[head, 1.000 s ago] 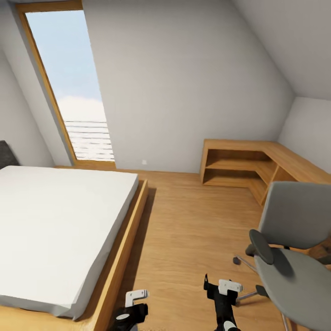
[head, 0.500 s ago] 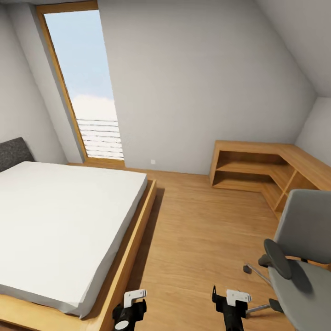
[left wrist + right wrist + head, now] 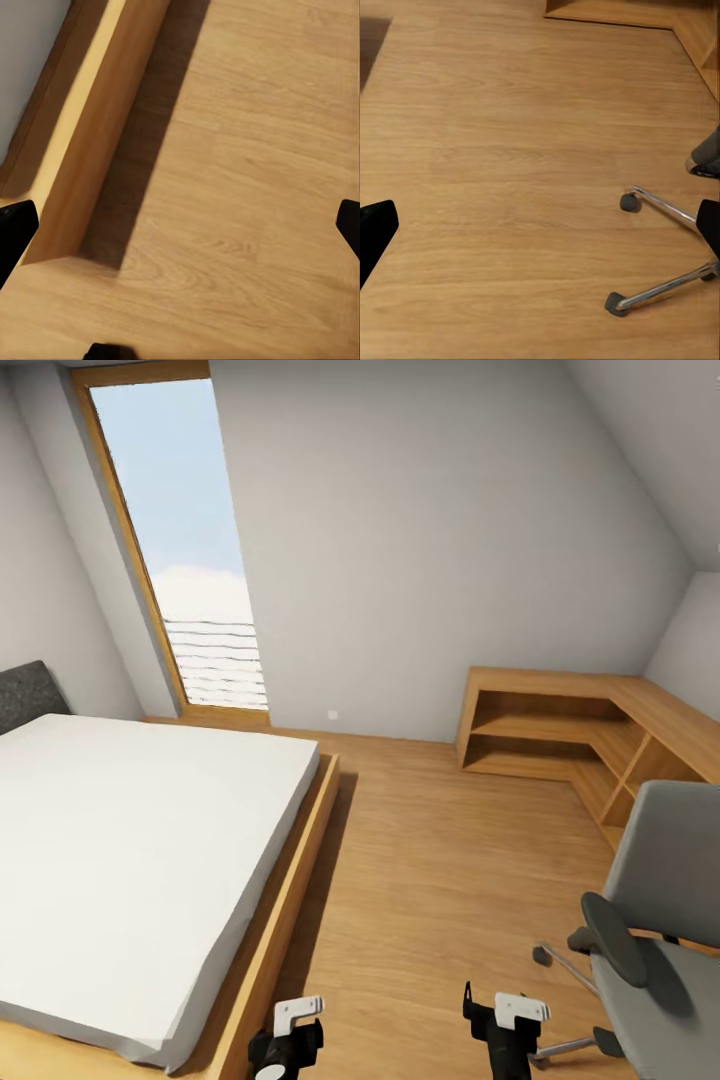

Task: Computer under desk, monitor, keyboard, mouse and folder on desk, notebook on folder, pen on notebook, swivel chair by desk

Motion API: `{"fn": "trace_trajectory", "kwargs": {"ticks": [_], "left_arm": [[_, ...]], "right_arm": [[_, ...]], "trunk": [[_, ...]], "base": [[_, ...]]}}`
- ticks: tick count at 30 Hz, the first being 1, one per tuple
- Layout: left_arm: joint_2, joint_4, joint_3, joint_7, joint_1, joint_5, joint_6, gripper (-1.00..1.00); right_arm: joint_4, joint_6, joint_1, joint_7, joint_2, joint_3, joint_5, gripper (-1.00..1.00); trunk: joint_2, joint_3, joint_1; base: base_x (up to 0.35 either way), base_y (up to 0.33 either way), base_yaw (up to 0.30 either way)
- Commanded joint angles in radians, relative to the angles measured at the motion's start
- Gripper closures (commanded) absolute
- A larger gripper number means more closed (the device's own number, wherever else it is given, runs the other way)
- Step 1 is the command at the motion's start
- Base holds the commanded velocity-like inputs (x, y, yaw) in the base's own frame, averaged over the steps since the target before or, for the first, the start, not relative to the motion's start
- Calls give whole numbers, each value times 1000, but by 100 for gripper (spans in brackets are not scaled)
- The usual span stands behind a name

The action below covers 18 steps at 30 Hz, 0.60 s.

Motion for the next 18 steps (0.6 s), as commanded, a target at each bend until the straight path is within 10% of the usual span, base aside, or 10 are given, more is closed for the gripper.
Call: {"fn": "trace_trajectory", "kwargs": {"ticks": [1,18], "left_arm": [[0,2,-9,5,-1,10,-5,-100],[-2,4,-9,5,-1,10,-9,-100]], "right_arm": [[2,-13,-1,-6,0,8,-4,-100],[4,-33,-1,-6,1,9,-3,-100]], "trunk": [[-2,-2,0],[-2,2,0]], "base": [[4,0,-147],[91,0,-249]]}}
